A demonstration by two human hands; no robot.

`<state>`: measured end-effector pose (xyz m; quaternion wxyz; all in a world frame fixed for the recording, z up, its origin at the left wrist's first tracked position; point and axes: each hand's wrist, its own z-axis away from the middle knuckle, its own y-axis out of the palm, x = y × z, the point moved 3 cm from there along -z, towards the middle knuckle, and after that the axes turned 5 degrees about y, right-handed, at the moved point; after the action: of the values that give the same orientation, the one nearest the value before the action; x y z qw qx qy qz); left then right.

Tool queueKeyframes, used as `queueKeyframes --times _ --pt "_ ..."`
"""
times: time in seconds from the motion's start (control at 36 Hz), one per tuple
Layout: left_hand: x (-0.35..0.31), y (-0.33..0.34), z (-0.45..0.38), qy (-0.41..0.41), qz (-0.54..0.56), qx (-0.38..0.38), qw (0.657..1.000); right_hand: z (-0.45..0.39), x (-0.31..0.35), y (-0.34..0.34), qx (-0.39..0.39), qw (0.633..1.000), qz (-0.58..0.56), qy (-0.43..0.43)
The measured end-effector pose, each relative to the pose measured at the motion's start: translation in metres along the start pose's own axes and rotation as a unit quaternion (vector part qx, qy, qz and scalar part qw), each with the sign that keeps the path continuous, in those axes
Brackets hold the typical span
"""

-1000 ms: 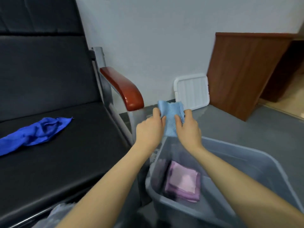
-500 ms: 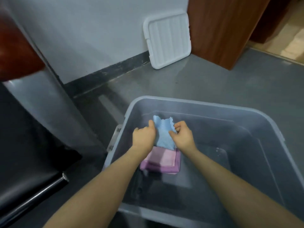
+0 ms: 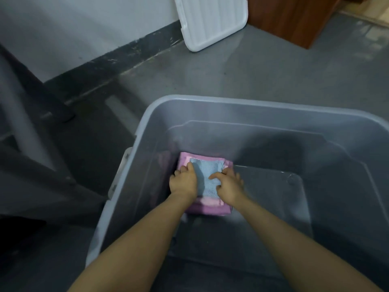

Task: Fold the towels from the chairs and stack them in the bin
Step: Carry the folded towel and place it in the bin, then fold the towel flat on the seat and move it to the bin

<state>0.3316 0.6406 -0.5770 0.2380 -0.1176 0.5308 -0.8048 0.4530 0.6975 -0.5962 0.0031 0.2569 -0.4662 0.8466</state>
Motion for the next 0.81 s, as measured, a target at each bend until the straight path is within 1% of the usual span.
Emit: queueKeyframes --times 0.08,0.17,0.28,0.42,0.53,0.64,0.81 --pt "-0.001 -0.002 0.006 0.001 -0.002 -0.006 1.0 0.005 0.004 -0.009 -0.019 0.999 0.024 0.017" --pt "-0.002 -0.017 0.016 -0.002 0.013 -0.025 1.0 0.011 0.011 -0.025 -0.042 0.999 0.001 0.033" --pt "-0.006 -0.054 0.036 0.013 0.054 -0.054 0.997 0.026 0.026 -0.054 -0.09 0.995 -0.028 0.027" --pt "-0.007 -0.109 0.072 0.04 0.083 -0.103 0.99 0.054 0.052 -0.095 -0.118 0.992 -0.045 0.012" --pt "-0.005 -0.152 0.107 0.056 0.114 -0.152 0.98 0.084 0.08 -0.126 -0.147 0.985 -0.083 -0.026" --pt "0.004 -0.193 0.146 0.068 0.122 -0.221 0.965 0.118 0.113 -0.158 -0.178 0.972 -0.125 -0.091" --pt "0.029 -0.242 0.213 0.086 0.163 -0.303 0.935 0.174 0.164 -0.191 -0.205 0.951 -0.139 -0.182"
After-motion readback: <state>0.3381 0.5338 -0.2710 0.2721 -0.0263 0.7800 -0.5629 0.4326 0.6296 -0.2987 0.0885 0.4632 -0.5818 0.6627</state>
